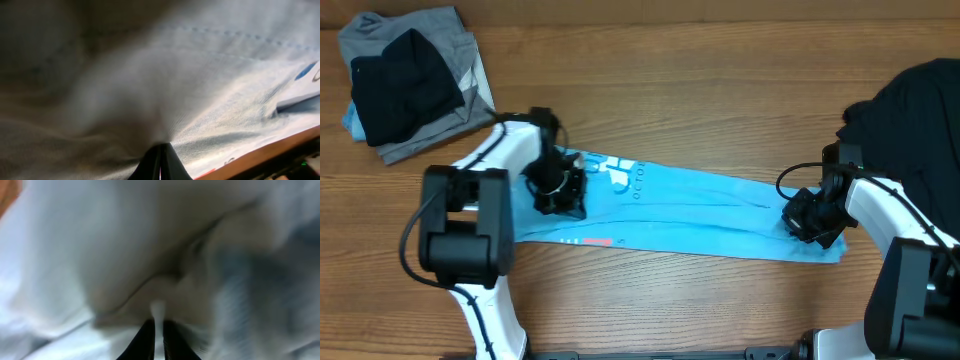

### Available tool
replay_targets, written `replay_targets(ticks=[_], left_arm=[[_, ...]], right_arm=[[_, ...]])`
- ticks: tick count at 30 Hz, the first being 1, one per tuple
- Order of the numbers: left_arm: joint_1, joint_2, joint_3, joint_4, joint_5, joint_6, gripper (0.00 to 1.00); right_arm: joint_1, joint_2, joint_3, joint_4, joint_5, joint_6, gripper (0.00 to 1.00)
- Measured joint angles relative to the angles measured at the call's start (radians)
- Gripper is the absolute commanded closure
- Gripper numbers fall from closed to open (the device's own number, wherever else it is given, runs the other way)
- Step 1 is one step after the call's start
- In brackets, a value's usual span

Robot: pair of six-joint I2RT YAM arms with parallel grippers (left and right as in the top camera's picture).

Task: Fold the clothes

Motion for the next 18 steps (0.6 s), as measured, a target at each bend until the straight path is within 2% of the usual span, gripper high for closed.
replay_targets(ticks=[5,15,18], left_arm=[[0.115,-0.001,-0.016,-0.027,0.005,0.000,0.96],[0.322,-0.001,-0.027,-0.058,-0.001,0.000,0.96],[0.378,-0.001,-0.028,-0.065,-0.006,0.000,0.96]], right_arm=[[-0.030,0.001,0.000,0.009,-0.002,0.003,0.89],[0.002,0.001,0.000,0.076,-0.028,0.003,0.89],[0.002,0.001,0.000,0.084,-0.028,0.000,0.87]])
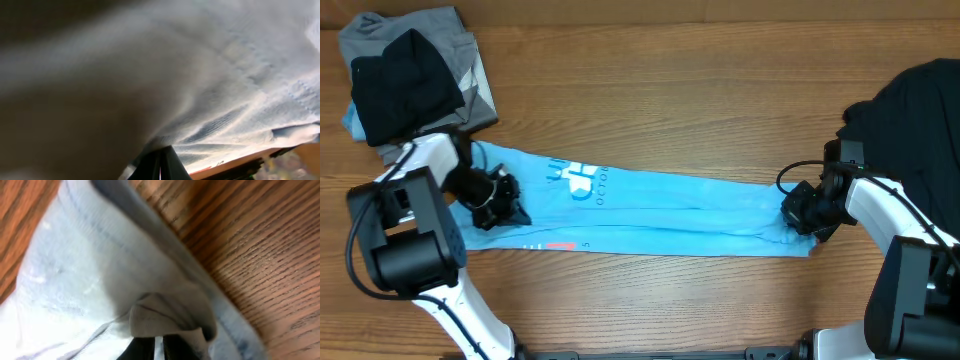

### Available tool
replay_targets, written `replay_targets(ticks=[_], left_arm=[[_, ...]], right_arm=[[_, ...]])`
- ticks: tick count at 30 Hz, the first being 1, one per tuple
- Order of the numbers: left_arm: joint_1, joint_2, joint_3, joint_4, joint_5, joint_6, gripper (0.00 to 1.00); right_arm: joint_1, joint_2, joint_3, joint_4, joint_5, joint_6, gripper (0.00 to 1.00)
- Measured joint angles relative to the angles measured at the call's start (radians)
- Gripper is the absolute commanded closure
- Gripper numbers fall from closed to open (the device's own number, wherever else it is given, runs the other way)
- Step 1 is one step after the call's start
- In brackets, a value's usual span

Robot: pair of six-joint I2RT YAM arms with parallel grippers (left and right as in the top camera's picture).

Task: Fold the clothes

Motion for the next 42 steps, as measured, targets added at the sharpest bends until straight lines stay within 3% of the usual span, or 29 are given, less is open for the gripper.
replay_targets(ticks=[10,14,17,19,20,21,22,23,26,30,31,42], left_arm=[[0.105,0.000,-0.001,-0.014,-0.005,0.008,0.96],[0.104,-0.015,-0.001,-0.012,-0.030,0.007,0.96],[0.106,-0.065,-0.001,-0.007,-0.065,0.002,0.95],[0.110,-0.126,0.001,-0.018,-0.080,0.000,0.92],[0.110,-0.177,0.009,-0.035,-0.089,0.000,0.83],[0.110,-0.204,0.015,-0.042,-0.090,0.000,0.78],[0.110,-0.238,0.023,-0.051,-0.092,-0.003,0.63],[0.110,-0.297,0.040,-0.069,-0.095,-0.006,0.54],[0.110,-0.398,0.055,-0.092,-0.097,-0.012,0.44],[0.110,-0.454,0.056,-0.119,-0.090,-0.016,0.04],[0.110,-0.455,0.056,-0.121,-0.084,-0.020,0.00],[0.110,-0.455,0.056,-0.132,-0.032,-0.019,0.00]], right_arm=[[0.000,0.002,0.141,-0.124,0.035,-0.035,0.80],[0.000,0.002,0.267,-0.228,0.047,-0.047,0.70],[0.000,0.004,0.367,-0.323,0.050,-0.064,0.51],[0.000,0.004,0.409,-0.367,0.051,-0.078,0.23],[-0.001,0.004,0.432,-0.402,0.053,-0.088,0.06],[-0.001,0.004,0.438,-0.410,0.054,-0.100,0.02],[-0.003,0.004,0.443,-0.422,0.053,-0.102,0.00],[-0.006,0.004,0.443,-0.436,0.054,-0.111,0.00],[-0.026,0.004,0.443,-0.435,0.053,-0.133,0.00],[-0.095,0.005,0.442,-0.427,0.053,-0.143,0.00],[-0.103,0.005,0.441,-0.424,0.052,-0.144,0.00],[-0.095,0.010,0.143,-0.243,-0.125,-0.233,0.00]])
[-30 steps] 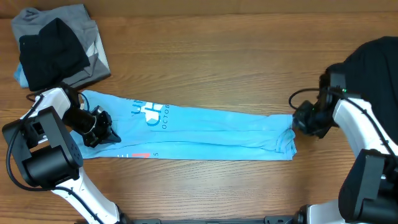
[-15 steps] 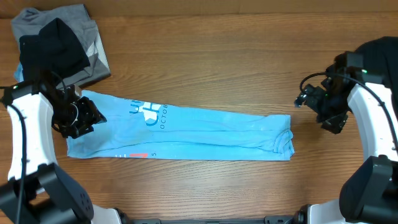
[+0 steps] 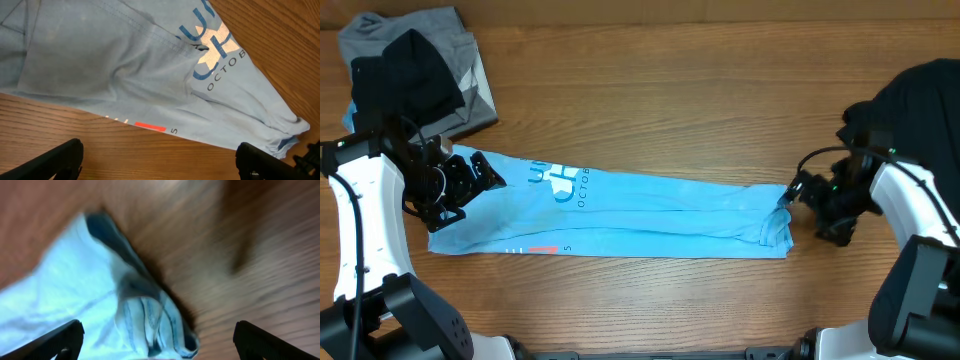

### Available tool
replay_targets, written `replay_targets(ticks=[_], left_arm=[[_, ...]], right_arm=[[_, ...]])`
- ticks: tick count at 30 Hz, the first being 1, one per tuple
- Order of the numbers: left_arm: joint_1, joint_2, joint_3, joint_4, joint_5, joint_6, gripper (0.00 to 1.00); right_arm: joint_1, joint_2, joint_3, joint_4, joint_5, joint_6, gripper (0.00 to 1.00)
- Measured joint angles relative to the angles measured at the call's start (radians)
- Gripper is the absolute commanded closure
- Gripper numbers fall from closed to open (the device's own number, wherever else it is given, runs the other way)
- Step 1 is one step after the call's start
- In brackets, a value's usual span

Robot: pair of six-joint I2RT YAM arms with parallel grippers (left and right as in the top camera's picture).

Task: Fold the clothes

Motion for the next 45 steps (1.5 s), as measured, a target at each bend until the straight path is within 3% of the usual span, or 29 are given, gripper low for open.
replay_targets(ticks=[5,8,12,13,15,16,18,26,36,45], left_arm=[[-0.002,0.000,0.000,0.002,0.002,0.000,0.00],[-0.002,0.000,0.000,0.000,0.004,0.000,0.00],[-0.002,0.000,0.000,0.000,0.003,0.000,0.00],[-0.002,0.000,0.000,-0.002,0.004,0.000,0.00],[-0.002,0.000,0.000,-0.005,0.004,0.000,0.00],[-0.002,0.000,0.000,-0.006,0.004,0.000,0.00],[-0.002,0.000,0.000,-0.005,0.004,0.000,0.00],[-0.002,0.000,0.000,-0.005,0.003,0.000,0.00],[-0.002,0.000,0.000,-0.006,0.003,0.000,0.00],[-0.002,0.000,0.000,-0.005,0.003,0.000,0.00]], right_arm=[[0.041,0.000,-0.097,0.074,-0.051,-0.031,0.00],[0.086,-0.002,-0.145,0.116,-0.068,-0.035,0.06],[0.092,-0.006,-0.159,0.141,-0.076,-0.039,0.46],[0.092,-0.006,-0.167,0.151,-0.078,-0.036,0.49],[0.093,-0.005,-0.171,0.164,-0.079,-0.035,0.65],[0.094,-0.004,-0.174,0.170,-0.079,-0.031,0.79],[0.097,-0.004,-0.180,0.180,-0.080,-0.026,0.96],[0.091,-0.004,-0.179,0.181,-0.078,0.027,0.96],[0.011,-0.002,0.032,-0.078,0.117,0.129,0.96],[0.106,-0.026,0.099,-0.104,0.180,0.158,0.96]])
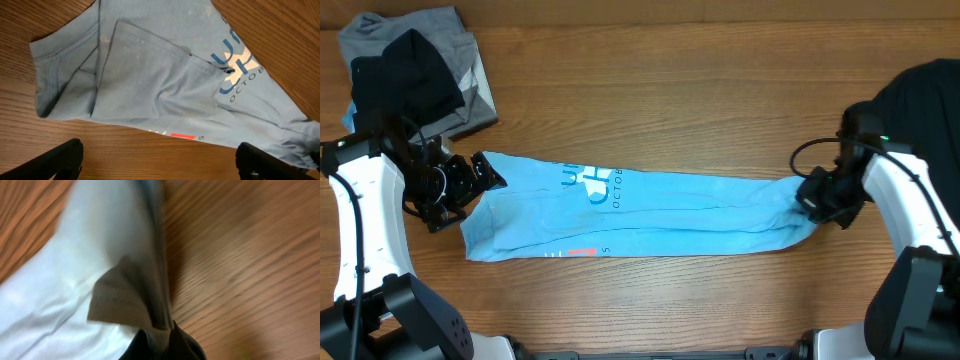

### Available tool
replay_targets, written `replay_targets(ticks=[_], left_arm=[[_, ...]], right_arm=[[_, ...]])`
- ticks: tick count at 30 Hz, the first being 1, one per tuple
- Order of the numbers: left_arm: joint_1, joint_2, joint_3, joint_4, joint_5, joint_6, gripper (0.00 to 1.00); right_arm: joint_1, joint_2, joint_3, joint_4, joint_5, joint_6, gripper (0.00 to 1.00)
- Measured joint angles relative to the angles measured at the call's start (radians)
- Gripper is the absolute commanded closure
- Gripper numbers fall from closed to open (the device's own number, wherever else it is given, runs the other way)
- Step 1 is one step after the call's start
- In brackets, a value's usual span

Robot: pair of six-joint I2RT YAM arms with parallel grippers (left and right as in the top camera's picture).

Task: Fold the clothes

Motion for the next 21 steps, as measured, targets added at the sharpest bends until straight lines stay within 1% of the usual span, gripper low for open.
replay_targets(ticks=[9,15,21], left_arm=[[0.000,0.000,0.000,0.000,0.000,0.000,0.00],[0.000,0.000,0.000,0.000,0.000,0.000,0.00],[0.000,0.000,0.000,0.000,0.000,0.000,0.00]], right_arm=[[0.191,-0.016,0.024,0.000,0.006,0.042,0.96],[0.350,-0.080,0.068,0.012,-0.003,0.086,0.96],[0.520,-0.091,0.082,0.055,-0.059,0.109,0.96]])
